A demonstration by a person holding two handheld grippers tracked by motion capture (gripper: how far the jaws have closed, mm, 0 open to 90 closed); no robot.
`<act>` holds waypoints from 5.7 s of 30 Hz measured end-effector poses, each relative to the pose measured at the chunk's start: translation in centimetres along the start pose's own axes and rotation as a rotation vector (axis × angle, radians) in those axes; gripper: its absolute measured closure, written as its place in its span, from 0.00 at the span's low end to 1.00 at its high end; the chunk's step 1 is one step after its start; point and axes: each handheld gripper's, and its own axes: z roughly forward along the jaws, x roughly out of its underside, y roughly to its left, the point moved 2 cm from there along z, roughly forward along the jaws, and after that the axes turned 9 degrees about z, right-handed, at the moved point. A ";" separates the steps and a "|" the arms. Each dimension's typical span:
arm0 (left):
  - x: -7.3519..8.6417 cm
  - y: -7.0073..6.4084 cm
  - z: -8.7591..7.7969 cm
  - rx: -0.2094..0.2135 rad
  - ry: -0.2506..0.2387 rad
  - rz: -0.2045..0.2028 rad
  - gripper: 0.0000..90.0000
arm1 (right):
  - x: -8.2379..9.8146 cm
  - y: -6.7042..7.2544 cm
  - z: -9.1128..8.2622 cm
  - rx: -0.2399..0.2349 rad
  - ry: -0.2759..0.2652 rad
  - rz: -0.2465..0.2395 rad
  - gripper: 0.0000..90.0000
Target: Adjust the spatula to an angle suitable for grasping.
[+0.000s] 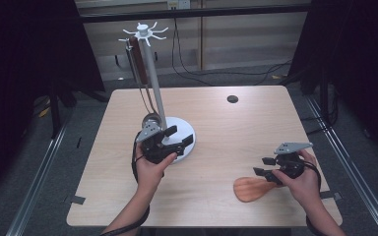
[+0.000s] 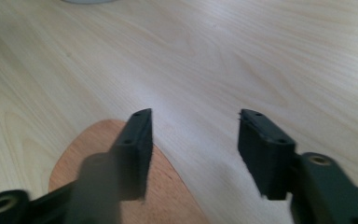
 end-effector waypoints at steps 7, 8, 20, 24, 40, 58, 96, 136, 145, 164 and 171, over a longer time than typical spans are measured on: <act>0.3 -0.4 0.6 0.020 0.024 0.017 0.23 | 1.0 0.1 0.3 -0.033 0.111 -0.042 0.93; 0.3 -0.5 0.7 0.022 0.023 0.013 0.23 | 1.2 0.1 0.4 -0.030 0.130 -0.041 0.95; 0.3 -1.1 1.8 0.052 0.033 0.015 0.21 | 2.4 -1.1 -0.8 -0.030 0.170 -0.002 1.00; 0.3 -1.3 2.4 0.064 0.036 0.013 0.19 | 2.8 -1.1 -1.2 -0.033 0.173 0.000 1.00; -0.1 -2.2 4.3 0.114 0.032 0.007 0.19 | 4.9 -1.7 -2.2 -0.010 0.236 0.046 1.00; 0.1 -1.7 2.8 0.085 0.029 0.002 0.19 | 3.0 -2.5 0.4 0.059 0.125 0.062 0.94; 2.3 0.6 -2.4 -0.012 0.086 -0.042 0.19 | -4.1 1.8 8.1 0.100 -0.029 0.063 0.26; 2.4 0.9 -2.9 -0.032 0.100 -0.041 0.18 | -5.9 3.6 11.6 0.180 0.130 0.053 0.73; 2.6 0.7 -2.8 -0.025 0.107 -0.038 0.18 | -6.1 4.8 11.4 0.162 0.225 0.014 0.74; 3.1 0.8 -2.6 -0.033 0.131 -0.026 0.17 | -5.8 6.0 12.2 0.117 0.139 -0.038 0.69; 2.9 0.9 -2.6 -0.032 0.131 -0.023 0.17 | -6.6 5.9 13.1 0.116 0.156 -0.052 0.59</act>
